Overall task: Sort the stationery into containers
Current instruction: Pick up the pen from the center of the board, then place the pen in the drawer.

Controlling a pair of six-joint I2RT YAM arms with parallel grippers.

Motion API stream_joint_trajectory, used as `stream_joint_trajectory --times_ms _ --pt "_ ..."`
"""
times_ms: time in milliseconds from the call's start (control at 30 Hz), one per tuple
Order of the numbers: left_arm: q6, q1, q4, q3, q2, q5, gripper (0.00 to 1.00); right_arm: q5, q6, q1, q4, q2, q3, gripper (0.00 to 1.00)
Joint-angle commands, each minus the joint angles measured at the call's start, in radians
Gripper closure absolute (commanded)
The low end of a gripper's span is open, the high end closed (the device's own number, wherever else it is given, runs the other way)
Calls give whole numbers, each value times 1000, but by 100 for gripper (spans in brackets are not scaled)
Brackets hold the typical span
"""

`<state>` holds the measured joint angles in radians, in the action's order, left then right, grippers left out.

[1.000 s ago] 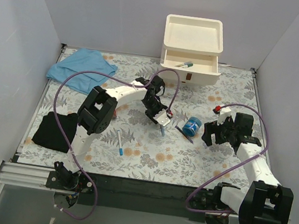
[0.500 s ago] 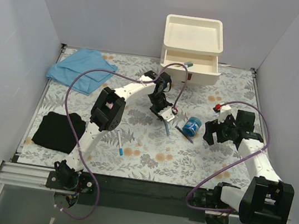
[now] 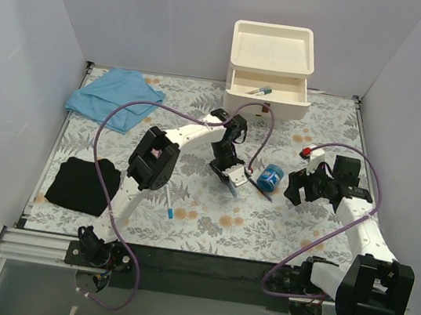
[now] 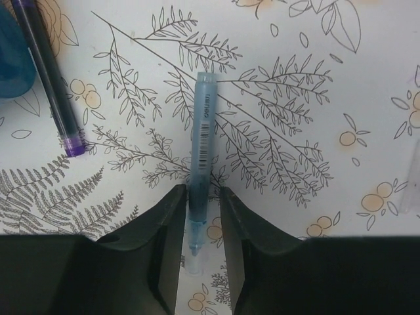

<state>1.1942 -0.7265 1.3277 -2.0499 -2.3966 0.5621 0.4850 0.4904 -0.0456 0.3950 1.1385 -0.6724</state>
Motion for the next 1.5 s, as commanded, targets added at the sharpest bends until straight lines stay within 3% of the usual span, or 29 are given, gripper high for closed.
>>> stream_joint_trajectory --times_ms 0,100,200,233,467,700,1000,1133,1233,1467 --pt "-149 -33 59 25 -55 -103 73 34 -18 -5 2 -45 -4 13" --pt "-274 -57 63 -15 -84 -136 76 17 -26 -5 2 -49 -26 15" --pt "-320 -57 50 28 -44 -105 89 -16 -44 -5 7 -55 -65 15" --pt "-346 -57 35 40 -30 -82 100 -25 -46 -5 7 -56 -75 16" --pt "-579 -54 -148 151 158 -14 100 -78 -58 -5 15 -45 -156 16" --pt "-720 -33 -278 125 399 -39 100 -106 -67 -5 10 0 -191 16" --pt "-791 -33 -804 286 625 -238 100 -135 -75 -5 -18 7 -173 17" --pt "-797 -31 -1091 327 622 -320 100 -134 -70 -5 -16 1 -168 17" --pt "-751 -31 -1208 294 559 -382 100 -125 -70 -5 -15 1 -165 17" --pt "-708 -21 -1291 71 350 -458 100 -117 -69 -5 -21 -17 -141 17"
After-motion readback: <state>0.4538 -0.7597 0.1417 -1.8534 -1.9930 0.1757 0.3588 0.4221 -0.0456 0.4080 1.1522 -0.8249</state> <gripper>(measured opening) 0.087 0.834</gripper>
